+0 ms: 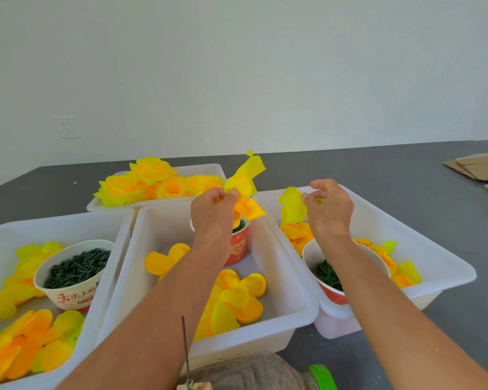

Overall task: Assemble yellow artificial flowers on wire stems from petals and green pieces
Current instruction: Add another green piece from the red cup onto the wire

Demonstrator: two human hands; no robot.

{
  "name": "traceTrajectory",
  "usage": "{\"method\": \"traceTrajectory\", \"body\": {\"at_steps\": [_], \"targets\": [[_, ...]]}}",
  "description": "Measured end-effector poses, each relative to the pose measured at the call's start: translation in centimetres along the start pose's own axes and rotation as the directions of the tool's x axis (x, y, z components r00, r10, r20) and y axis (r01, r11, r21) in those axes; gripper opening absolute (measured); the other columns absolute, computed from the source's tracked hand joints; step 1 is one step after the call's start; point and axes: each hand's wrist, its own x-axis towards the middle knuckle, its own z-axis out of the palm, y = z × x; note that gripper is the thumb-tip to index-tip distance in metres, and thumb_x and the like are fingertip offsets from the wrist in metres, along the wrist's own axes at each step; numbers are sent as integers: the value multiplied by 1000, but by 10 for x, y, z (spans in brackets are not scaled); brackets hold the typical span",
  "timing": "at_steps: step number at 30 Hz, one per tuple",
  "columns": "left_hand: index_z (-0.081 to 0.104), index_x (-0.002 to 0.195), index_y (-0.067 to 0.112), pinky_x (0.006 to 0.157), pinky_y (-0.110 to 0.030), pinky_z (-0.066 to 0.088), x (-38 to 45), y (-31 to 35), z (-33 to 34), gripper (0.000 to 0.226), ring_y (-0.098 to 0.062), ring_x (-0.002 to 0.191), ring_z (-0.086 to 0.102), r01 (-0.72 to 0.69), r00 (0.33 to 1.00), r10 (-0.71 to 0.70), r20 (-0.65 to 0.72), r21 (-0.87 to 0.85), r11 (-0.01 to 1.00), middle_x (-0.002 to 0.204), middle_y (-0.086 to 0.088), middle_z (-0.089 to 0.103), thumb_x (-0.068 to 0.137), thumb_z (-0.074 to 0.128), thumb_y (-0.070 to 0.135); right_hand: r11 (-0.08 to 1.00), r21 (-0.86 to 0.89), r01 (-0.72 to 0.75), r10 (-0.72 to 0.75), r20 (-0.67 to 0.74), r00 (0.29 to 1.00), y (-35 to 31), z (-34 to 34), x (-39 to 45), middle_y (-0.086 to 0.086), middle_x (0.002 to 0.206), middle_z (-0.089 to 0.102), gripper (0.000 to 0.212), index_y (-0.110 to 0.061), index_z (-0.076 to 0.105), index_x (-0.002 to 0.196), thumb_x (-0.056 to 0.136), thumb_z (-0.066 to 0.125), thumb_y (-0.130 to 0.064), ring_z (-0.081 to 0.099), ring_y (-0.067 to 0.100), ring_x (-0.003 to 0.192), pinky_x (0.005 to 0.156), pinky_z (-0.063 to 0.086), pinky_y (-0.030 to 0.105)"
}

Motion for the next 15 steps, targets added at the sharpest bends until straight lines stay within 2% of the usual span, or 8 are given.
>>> {"method": "traceTrajectory", "body": {"at_steps": [3,5,7,9,11,13,15], "targets": [[58,69,14,59,-26,35,-1,-1,0,21,-11,57,40,-58,998,56,29,71,996,58,4,49,85,66,26,1000,11,-7,8,-49,999,1,-1,1,7,88,63,19,-5,65,102,83,68,-7,60,24,85,84,50,40],[56,62,19,60,-26,37,-2,0,0,25,-9,55,41,-107,993,99,66,122,987,55,7,49,83,68,25,999,-17,-32,31,-48,998,4,0,3,9,93,67,19,-4,67,99,81,70,-11,62,24,90,88,48,37],[54,58,22,64,-30,40,-3,-1,-1,28,-12,57,43,-173,982,156,103,194,966,56,5,51,82,69,23,993,-117,-27,28,4,1000,7,3,5,11,104,68,20,-4,69,103,85,67,-12,61,24,99,91,42,29],[60,64,16,70,-34,43,-4,-2,-1,22,-17,64,47,-241,968,211,136,268,933,64,-3,58,83,68,23,967,-254,8,15,89,996,10,5,5,10,112,66,21,-6,70,106,88,60,-7,58,24,107,93,39,27],[68,78,10,77,-33,42,-4,-3,0,13,-19,74,53,-279,958,242,153,316,907,79,-9,66,83,68,22,929,-368,30,36,173,984,11,6,3,9,118,64,27,-8,69,109,86,56,-2,56,25,111,94,40,28],[70,90,8,82,-29,39,-4,-4,1,16,-21,89,57,-301,953,262,153,370,879,94,-8,68,84,68,23,899,-437,4,107,230,967,12,6,1,7,117,64,28,-10,69,109,85,58,-2,57,24,109,90,44,30],[70,93,8,82,-26,36,-4,-5,1,18,-22,96,57,-324,946,285,154,412,851,99,-7,68,84,67,24,873,-488,-4,158,273,949,12,6,-1,7,110,66,23,-12,70,105,84,61,-8,59,25,103,84,47,31]]}}
